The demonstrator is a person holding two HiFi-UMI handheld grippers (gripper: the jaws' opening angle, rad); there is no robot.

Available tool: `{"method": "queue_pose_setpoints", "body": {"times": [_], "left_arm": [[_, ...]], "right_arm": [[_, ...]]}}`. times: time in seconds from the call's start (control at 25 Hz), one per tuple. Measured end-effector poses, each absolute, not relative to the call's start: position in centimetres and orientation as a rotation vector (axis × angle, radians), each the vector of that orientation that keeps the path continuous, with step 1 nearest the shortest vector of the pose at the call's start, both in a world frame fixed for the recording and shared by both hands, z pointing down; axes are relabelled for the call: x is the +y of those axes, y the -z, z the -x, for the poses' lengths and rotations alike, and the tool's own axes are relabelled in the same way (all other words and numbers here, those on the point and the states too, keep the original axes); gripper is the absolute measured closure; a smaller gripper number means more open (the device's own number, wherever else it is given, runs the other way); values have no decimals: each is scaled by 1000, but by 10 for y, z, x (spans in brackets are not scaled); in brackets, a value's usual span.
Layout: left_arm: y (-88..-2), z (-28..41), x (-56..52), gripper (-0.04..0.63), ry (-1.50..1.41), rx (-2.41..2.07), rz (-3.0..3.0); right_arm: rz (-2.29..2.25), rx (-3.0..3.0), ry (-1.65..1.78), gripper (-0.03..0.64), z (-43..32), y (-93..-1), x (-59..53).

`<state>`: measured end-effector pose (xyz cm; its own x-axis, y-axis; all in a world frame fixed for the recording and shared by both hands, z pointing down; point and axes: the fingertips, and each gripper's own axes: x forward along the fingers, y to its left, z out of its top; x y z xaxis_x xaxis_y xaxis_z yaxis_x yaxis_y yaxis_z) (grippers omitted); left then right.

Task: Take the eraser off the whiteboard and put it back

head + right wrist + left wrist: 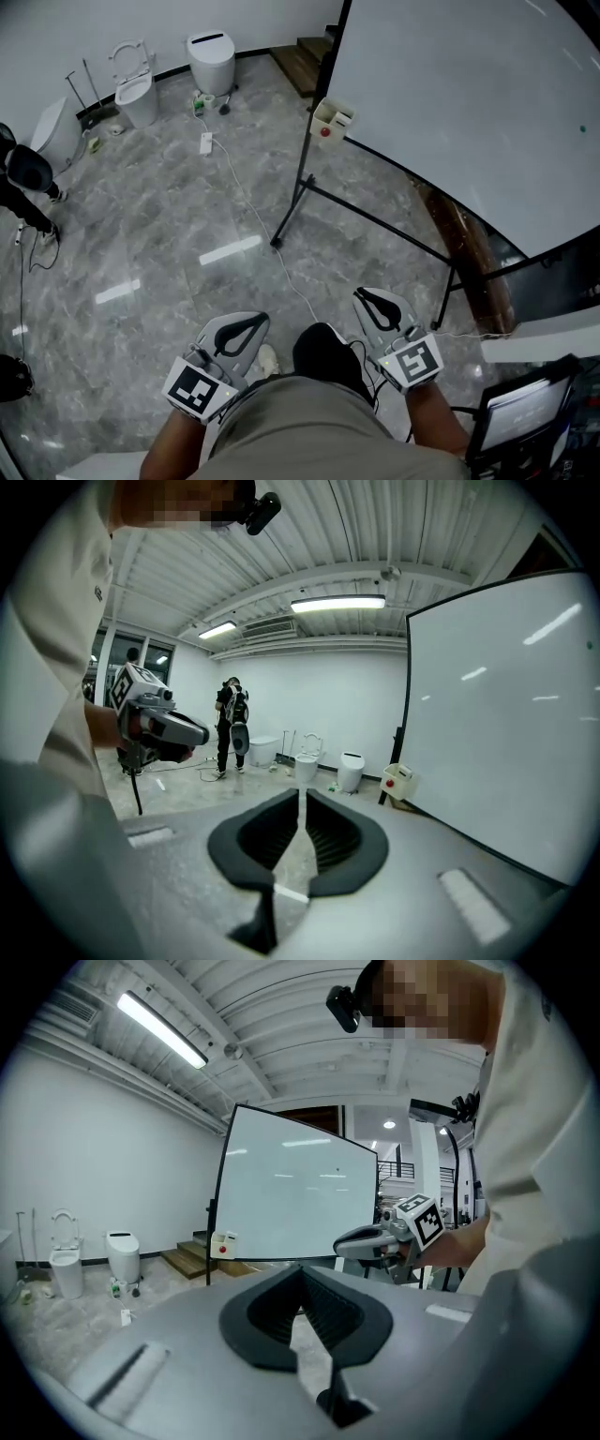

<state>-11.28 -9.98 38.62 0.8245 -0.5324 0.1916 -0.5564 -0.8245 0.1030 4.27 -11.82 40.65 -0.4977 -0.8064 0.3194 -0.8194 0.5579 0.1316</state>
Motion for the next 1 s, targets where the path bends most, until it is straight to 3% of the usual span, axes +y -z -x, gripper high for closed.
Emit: {"method": "queue_pose_setpoints", "body": {"times": [0.68,1.0], "left_arm": [[-372,74,-280,592,-256,-1005,-2764],[-365,54,-350,577,-285,-1088,-2716]], "right_arm": [[-1316,-2477,119,571,-119,-412,-404],[-1226,-2501,116,505,-152,-430,-525]]}}
